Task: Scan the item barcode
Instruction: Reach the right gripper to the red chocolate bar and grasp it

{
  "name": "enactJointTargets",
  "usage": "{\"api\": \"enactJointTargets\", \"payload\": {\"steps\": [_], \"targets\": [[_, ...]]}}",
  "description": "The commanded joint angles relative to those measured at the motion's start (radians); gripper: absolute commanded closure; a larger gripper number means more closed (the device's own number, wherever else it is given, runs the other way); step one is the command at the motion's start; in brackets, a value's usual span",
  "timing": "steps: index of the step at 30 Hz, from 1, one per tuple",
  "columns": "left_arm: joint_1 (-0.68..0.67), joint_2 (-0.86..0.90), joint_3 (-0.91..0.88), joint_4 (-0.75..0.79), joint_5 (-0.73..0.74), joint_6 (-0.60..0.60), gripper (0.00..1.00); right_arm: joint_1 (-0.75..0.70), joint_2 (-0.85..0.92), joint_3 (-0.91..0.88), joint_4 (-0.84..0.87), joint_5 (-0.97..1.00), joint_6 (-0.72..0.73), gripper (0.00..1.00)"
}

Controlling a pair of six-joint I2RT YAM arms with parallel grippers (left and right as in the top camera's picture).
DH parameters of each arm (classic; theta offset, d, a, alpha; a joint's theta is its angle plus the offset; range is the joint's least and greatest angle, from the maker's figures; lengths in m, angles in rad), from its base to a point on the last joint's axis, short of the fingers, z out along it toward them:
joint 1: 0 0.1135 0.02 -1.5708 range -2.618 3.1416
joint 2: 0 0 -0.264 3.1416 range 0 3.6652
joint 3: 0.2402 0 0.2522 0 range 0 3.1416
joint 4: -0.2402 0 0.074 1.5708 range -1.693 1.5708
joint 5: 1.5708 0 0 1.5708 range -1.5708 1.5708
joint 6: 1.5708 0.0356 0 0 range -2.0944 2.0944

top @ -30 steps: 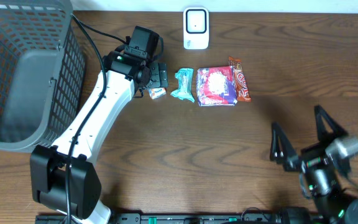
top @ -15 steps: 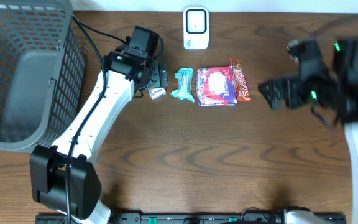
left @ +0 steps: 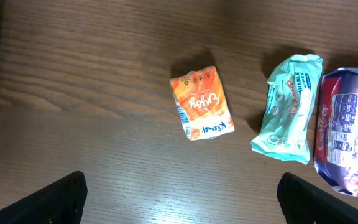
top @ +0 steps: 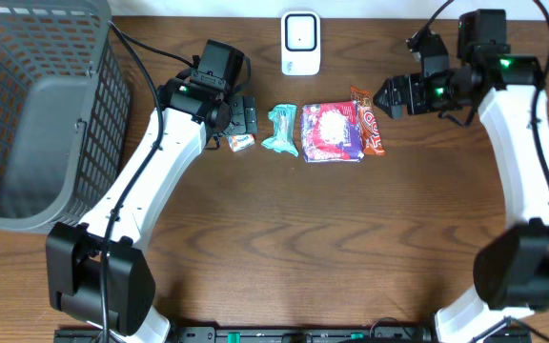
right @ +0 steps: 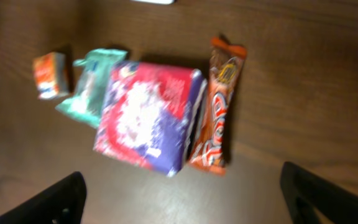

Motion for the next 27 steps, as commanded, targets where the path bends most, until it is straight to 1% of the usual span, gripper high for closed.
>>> {"api": "enactJointTargets", "payload": {"steps": [1,3,8,10,15,17,18,19,20,25,27], "targets": [[0.003,0.007,0.016,-0.003,-0.013,-0.005,0.02,-0.008,0.066,0.021,0.019,0.003,0.03,0.13],[0.003,0.007,0.016,-0.003,-0.013,-0.005,0.02,-0.007,0.119,0.021,0.027,0.003,0.03,0.15],[0.003,0.007,0.016,-0.003,-0.013,-0.005,0.02,0.005,0.23,0.021,0.053,-0.008,0.031,0.35],[0.003,0.007,0.016,-0.003,-0.013,-0.005,0.02,0.019,0.261,0.021,0.047,-0.015,0.031,0.45],[0.003,0.007,0.016,-0.003,-0.013,-0.005,0.02,0.07,0.278,0.021,0.046,-0.023,0.031,0.5],[0.003,0.007,0.016,-0.003,-0.013,-0.005,0.02,0.094,0.278,0.021,0.05,-0.023,0.061,0.5],[0.003,0.007,0.016,-0.003,-0.013,-0.005,0.02,0.105,0.278,0.02,0.05,-0.023,0.076,0.52],[0.003,0.007,0.016,-0.003,-0.013,-0.005,0.02,0.115,0.282,0.02,0.049,-0.018,0.087,0.58],[0.003,0.007,0.016,-0.003,-0.013,-0.005,0.02,0.128,0.283,0.02,0.048,-0.002,0.111,0.61],[0.003,0.007,0.016,-0.003,-0.013,-0.005,0.02,0.177,0.293,0.009,0.048,0.129,0.184,0.61],[0.003,0.007,0.016,-0.003,-0.013,-0.005,0.02,0.189,0.298,0.005,0.05,0.144,0.195,0.6]]}}
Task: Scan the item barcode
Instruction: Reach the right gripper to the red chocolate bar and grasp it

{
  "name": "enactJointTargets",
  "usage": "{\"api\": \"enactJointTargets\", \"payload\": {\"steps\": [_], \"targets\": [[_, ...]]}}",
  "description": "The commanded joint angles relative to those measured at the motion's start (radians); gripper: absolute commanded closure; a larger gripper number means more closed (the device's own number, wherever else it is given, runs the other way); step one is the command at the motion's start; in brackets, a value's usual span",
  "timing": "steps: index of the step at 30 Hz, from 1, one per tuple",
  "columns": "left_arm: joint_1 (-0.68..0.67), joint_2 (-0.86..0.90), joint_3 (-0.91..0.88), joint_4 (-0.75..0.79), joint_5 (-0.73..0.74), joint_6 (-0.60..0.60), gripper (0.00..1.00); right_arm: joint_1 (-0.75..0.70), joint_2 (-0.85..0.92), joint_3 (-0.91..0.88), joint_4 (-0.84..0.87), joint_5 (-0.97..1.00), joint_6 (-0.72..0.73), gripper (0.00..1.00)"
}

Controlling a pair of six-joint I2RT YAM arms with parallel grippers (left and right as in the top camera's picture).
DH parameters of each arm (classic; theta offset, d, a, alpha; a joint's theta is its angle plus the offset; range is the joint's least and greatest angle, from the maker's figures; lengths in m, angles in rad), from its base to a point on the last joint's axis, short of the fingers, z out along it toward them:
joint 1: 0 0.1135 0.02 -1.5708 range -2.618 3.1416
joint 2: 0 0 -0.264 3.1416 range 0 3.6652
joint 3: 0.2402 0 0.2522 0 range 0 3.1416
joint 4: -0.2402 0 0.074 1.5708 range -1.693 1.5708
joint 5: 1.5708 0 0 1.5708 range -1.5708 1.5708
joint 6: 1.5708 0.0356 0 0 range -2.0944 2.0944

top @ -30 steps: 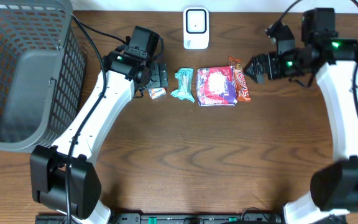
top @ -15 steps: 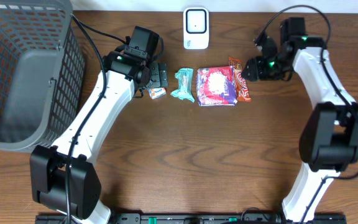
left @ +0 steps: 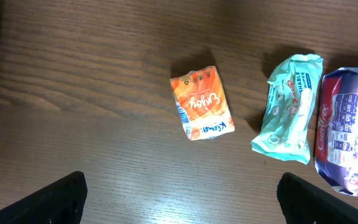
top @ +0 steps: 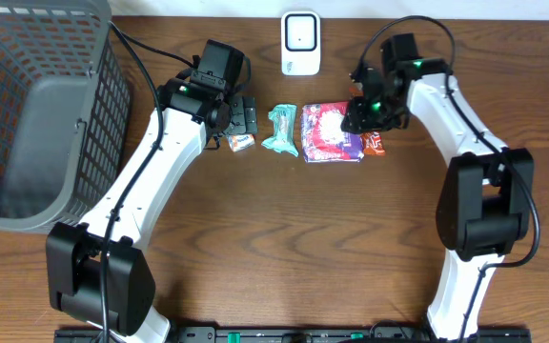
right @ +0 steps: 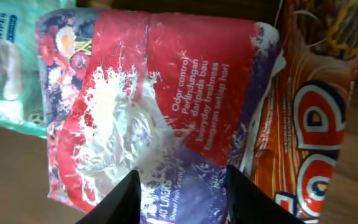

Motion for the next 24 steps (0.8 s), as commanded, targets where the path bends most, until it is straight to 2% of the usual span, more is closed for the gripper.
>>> {"api": "enactJointTargets", "payload": {"steps": [1,4,13,15,16,24], "targets": [[0.003,0.007,0.016,-0.003,-0.013,-0.005,0.02,0.018,0.008,-0.002,0.003,0.047,0.052,0.59],[0.003,0.007,0.016,-0.003,-0.013,-0.005,0.02,0.028,0.008,-0.002,0.007,-0.029,0.051,0.55],[0.003,0.007,0.016,-0.003,-0.013,-0.005,0.02,0.116,0.007,0.0,0.033,-0.175,0.106,0.53],[0.003,0.007,0.016,-0.003,-0.013,-0.005,0.02,0.126,0.003,0.011,0.043,-0.17,0.112,0.46],[0.003,0.007,0.016,-0.003,-0.013,-0.005,0.02,0.126,0.0,0.024,0.039,-0.156,0.111,0.42],[0.003,0.007,0.016,-0.003,-0.013,-0.005,0.02,0.068,-0.006,0.237,-0.165,0.124,0.098,0.39]]}}
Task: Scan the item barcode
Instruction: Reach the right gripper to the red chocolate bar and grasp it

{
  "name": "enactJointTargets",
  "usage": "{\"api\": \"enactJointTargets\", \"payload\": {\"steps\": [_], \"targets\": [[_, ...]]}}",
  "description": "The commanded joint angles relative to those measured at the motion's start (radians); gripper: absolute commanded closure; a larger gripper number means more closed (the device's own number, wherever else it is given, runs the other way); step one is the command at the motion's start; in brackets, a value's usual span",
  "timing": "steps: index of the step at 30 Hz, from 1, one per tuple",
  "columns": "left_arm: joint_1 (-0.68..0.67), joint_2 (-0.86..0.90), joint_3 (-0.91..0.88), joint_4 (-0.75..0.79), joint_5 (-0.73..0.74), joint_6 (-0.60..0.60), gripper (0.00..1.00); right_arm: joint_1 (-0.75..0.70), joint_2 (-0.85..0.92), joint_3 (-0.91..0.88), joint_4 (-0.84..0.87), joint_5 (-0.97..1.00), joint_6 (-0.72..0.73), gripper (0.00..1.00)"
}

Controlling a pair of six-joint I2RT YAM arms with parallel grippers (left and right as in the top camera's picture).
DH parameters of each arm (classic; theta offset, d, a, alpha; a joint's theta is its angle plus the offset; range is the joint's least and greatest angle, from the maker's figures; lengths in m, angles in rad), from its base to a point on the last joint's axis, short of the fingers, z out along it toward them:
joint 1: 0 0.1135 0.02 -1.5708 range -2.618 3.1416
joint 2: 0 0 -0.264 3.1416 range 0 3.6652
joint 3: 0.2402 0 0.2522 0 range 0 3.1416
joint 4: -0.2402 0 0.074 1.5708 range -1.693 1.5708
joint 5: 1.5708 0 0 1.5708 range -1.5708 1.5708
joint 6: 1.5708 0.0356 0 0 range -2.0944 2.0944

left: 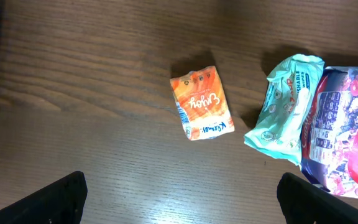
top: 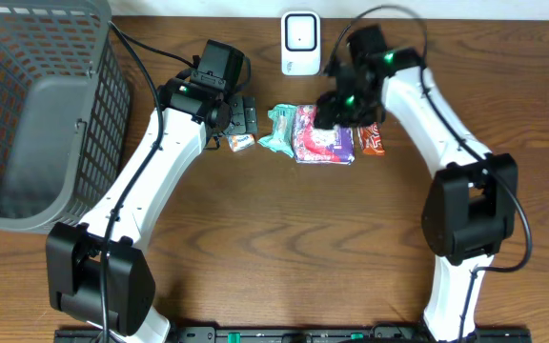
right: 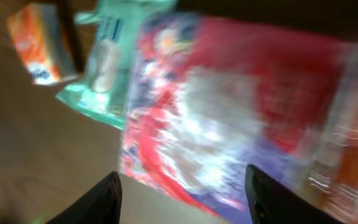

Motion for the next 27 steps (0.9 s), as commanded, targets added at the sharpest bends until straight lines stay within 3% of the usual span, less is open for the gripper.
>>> {"api": "enactJointTargets", "payload": {"steps": [1,9,27], "targets": [[0.003,0.007,0.016,-0.002,-0.013,-0.005,0.02,-0.048,-0.006,0.099,-0.046,0.157,-0.012,0.37],[0.003,0.007,0.016,-0.003,-0.013,-0.005,0.02,-0.141,-0.003,0.063,-0.053,0.175,-0.168,0.3],[0.003,0.007,0.016,-0.003,-0.013,-0.005,0.02,-0.165,0.008,-0.242,0.264,0.174,-0.189,0.42]]}}
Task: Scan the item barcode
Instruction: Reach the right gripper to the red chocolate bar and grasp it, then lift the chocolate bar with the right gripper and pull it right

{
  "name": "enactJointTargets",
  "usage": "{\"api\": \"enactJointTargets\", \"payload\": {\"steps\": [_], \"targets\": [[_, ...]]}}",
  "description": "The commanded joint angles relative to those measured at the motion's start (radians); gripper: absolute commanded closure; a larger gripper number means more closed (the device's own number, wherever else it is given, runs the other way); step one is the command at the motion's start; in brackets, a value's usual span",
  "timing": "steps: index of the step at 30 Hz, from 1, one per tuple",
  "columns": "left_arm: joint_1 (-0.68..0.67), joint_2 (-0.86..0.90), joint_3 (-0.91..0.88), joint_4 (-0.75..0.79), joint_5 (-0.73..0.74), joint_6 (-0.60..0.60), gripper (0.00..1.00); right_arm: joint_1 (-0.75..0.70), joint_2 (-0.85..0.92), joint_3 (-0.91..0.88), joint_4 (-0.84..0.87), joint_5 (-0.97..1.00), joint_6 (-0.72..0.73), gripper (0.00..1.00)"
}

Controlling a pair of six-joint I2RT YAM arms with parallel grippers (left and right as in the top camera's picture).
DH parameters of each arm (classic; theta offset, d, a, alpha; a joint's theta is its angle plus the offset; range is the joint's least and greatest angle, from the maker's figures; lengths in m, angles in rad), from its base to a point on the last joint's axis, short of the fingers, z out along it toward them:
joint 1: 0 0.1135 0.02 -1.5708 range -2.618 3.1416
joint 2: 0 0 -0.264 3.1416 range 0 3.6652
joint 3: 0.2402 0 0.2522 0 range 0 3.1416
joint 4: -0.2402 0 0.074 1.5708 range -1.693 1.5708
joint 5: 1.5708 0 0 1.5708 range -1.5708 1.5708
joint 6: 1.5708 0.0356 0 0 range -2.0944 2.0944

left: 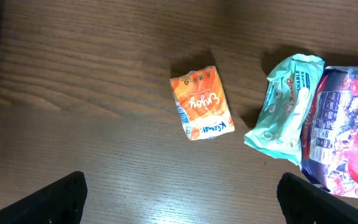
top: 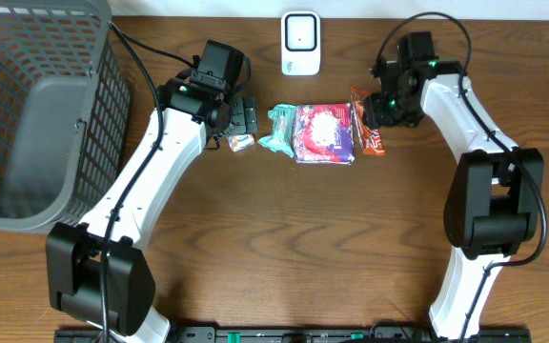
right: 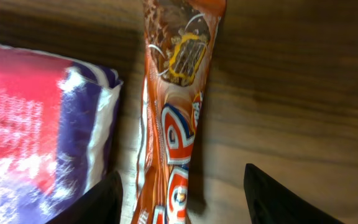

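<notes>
A white barcode scanner (top: pixel 300 43) stands at the table's far edge. Below it lie in a row a small orange packet (top: pixel 241 141), a teal wipes pack (top: pixel 279 129), a red and purple pack (top: pixel 323 132) and an orange chocolate bar (top: pixel 368 121). My right gripper (right: pixel 182 199) is open and low over the chocolate bar (right: pixel 176 118), one finger on each side of it. The red and purple pack (right: pixel 42 118) lies just left of it. My left gripper (left: pixel 179 205) hangs open above the table near the orange packet (left: pixel 202 104), holding nothing.
A grey mesh basket (top: pixel 93 105) fills the far left of the table. The teal wipes pack (left: pixel 288 109) touches the red and purple pack (left: pixel 347 137). Bare wood lies in front of the row of items.
My right gripper was over the red and purple pack and is now further right, over the orange chocolate bar. The items and my left arm have not moved.
My right gripper first hung open to the right of the items. It then stood low at the red and purple pack. By the last moment that pack lay shifted left against the wipes, apart from the bar. The gripper now straddles the bar.
</notes>
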Motion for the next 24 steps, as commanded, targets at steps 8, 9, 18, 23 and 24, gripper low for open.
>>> {"api": "enactJointTargets", "payload": {"steps": [8,9,18,23,24], "targets": [[0.003,0.007,0.016,-0.003,-0.013,-0.005,0.02,0.022,0.008,-0.14,0.122,0.001,0.066,0.71],[0.003,0.007,0.016,-0.003,-0.013,-0.005,0.02,0.022,0.008,-0.14,0.126,0.001,0.091,0.74],[0.003,0.007,0.016,-0.003,-0.013,-0.005,0.02,0.02,-0.009,-0.016,0.007,0.159,0.217,0.99],[0.003,0.007,0.016,-0.003,-0.013,-0.005,0.02,0.032,-0.017,0.08,-0.109,0.307,0.227,0.99],[0.003,0.007,0.016,-0.003,-0.013,-0.005,0.02,0.037,-0.017,0.082,-0.118,0.335,0.221,0.99]]}}
